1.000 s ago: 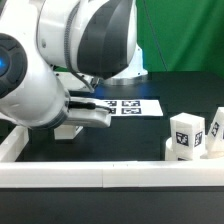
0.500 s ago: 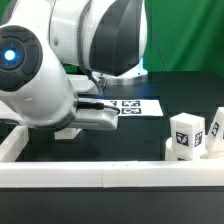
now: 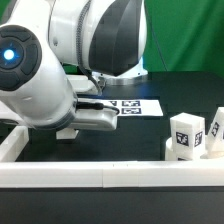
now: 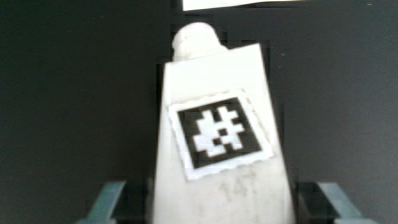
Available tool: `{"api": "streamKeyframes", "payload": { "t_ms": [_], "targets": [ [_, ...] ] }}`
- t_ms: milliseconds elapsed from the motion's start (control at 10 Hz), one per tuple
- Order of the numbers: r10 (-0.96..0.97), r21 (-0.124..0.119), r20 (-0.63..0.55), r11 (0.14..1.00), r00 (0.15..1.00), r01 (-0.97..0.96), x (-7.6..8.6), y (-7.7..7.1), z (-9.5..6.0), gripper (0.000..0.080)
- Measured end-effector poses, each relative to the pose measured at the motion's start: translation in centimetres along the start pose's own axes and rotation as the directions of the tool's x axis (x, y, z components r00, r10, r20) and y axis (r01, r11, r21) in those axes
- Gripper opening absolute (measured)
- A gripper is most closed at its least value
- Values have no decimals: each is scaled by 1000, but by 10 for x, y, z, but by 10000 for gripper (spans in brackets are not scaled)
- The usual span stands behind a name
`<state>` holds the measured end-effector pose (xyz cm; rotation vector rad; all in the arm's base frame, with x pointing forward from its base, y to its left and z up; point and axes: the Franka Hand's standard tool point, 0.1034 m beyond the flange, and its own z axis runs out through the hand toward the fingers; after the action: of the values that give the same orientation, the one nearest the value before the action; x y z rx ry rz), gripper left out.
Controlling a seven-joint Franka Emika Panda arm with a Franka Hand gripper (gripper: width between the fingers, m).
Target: Assemble stool
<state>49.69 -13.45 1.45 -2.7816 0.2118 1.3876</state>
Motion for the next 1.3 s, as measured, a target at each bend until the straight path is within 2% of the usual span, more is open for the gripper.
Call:
{"api": "streamKeyframes", "payload": {
  "t_ms": [600,700,800,900,1000,1100,1200,1300],
  "targets": [
    [14,4,5,1000,1000,-14,-2,-3,-2,324],
    [39,13,-1,999,999,-39,-14,-14,-18,324],
    [54,37,-41,998,998,-52,-28,-25,-40,324],
    [81,65,-70,995,994,-77,-48,-35,-60,324],
    [128,74,-74,990,989,-122,-69,-48,-74,324],
    [161,84,-81,985,984,-154,-78,-57,-83,324],
    [154,84,-170,986,973,-142,-75,-64,-99,324],
    [147,93,-287,988,947,-125,-70,-66,-105,324]
  ]
}}
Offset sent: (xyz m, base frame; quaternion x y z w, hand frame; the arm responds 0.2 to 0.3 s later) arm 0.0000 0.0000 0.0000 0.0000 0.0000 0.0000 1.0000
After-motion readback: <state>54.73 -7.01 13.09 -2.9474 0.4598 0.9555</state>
